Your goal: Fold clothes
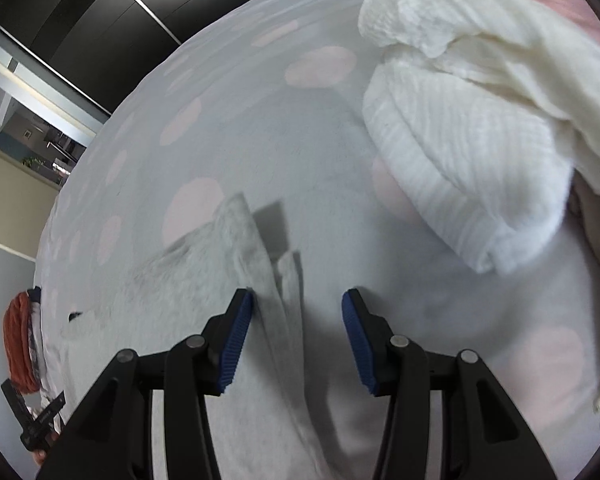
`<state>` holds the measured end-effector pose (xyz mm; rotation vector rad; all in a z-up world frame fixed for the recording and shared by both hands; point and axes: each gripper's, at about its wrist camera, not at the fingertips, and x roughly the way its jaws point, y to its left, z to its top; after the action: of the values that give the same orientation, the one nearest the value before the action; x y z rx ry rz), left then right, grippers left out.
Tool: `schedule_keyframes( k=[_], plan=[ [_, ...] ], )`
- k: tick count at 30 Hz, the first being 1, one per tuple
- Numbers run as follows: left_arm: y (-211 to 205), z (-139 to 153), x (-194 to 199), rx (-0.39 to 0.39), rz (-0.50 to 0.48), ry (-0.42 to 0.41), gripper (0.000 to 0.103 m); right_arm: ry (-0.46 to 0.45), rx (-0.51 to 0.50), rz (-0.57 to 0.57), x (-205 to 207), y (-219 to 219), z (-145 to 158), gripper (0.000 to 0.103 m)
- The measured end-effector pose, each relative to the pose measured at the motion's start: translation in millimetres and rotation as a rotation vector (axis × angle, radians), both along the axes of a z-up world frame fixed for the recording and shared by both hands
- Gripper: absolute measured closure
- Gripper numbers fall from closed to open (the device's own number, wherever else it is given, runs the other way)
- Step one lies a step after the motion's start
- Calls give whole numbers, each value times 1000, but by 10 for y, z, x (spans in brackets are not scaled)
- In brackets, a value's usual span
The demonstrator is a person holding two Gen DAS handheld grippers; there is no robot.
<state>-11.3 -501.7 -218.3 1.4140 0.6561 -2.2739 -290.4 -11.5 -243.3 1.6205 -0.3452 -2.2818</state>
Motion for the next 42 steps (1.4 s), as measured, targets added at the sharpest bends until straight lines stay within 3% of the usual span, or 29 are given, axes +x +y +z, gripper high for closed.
schedule_keyframes(
  k=[3,7,10,20,27,31,35,42],
  plan=[
    [-7,-13,-9,-10,-3,-4,66,14,26,-1,-11,-46,-55,63],
    [-19,-9,-40,-1,9,3,65,25,51,33,48,-158,-32,86],
    [-23,-33,-42,9,10,8,65,47,79,42,128,-261,127,94],
    [-166,87,58,66,72,50,65,140,186,74,443,-643,778,96],
    [-101,354,186,48,54,127,65,246,196,194,834,-1435,1526,96],
    [-86,471,255,54,38,173,65,273,181,248,986,-1984,1757,96],
    [-187,538,329,76,72,213,65,287,176,303,1228,-2518,1794,96],
    [-461,566,484,153,156,262,65,238,160,383,1522,-3443,1451,96]
  ],
)
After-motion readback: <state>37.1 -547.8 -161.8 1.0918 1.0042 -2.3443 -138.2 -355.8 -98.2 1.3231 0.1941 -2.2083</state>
